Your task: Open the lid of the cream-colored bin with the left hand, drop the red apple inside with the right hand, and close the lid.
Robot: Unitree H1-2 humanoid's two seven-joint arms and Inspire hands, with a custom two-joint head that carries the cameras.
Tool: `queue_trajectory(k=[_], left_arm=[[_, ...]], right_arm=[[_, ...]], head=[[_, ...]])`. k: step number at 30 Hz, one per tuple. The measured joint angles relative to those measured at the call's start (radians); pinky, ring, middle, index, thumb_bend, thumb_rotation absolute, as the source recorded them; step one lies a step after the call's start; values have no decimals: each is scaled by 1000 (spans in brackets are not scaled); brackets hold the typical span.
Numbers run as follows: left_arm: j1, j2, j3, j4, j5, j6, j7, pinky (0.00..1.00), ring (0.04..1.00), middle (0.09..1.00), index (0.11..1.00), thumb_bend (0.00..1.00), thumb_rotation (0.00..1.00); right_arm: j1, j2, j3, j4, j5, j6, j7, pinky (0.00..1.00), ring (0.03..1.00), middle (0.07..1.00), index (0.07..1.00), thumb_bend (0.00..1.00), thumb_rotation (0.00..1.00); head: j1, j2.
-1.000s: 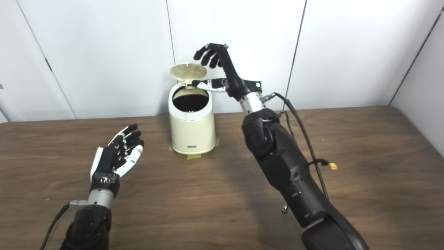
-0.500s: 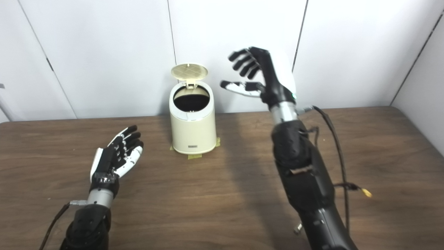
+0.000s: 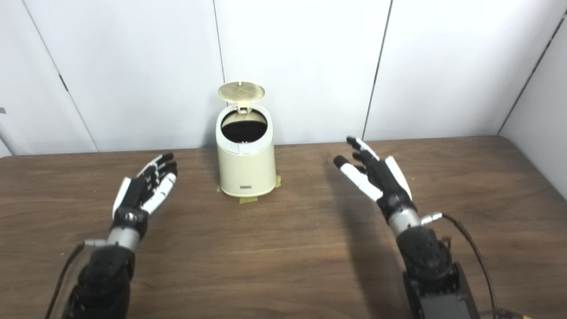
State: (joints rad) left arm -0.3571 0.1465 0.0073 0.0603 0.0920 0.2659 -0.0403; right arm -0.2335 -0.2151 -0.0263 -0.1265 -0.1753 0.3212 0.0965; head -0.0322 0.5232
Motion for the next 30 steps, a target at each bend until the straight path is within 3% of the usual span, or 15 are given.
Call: queue_trajectory(k=[2,6,8,11,15,21,30], left_arm=[[-28,10,-17,1,2,19,-17,914,935,925,946,242,588],[-75,20,-41,10,6,37,-46,914,941,939,952,285,602],[-93,21,-43,14,5,42,-52,921,949,947,955,296,580],[-121,31,-48,28,17,47,-57,913,946,945,951,322,627],[-158,47,-53,48,30,46,-59,913,944,940,950,337,660],[-208,50,-62,116,39,33,-58,915,954,933,949,370,665],[-298,47,-82,171,70,-4,-53,909,958,932,935,351,647]], right_arm=[[12,18,-12,0,31,-5,-3,912,962,969,943,566,904],[42,69,-35,11,98,-32,-4,935,979,981,944,589,988],[58,84,-41,27,114,-45,-8,935,978,978,938,587,997],[83,108,-49,30,128,-51,-28,935,974,974,933,605,994],[99,127,-46,38,137,-75,-33,944,965,962,921,559,992],[100,135,-28,73,111,-108,-57,883,927,929,899,552,996],[108,130,-23,104,111,-176,-70,811,908,925,909,500,1000]], head=[[3,-5],[8,-57],[3,-86],[-3,-104],[-12,-169],[-3,-198],[-2,-210]])
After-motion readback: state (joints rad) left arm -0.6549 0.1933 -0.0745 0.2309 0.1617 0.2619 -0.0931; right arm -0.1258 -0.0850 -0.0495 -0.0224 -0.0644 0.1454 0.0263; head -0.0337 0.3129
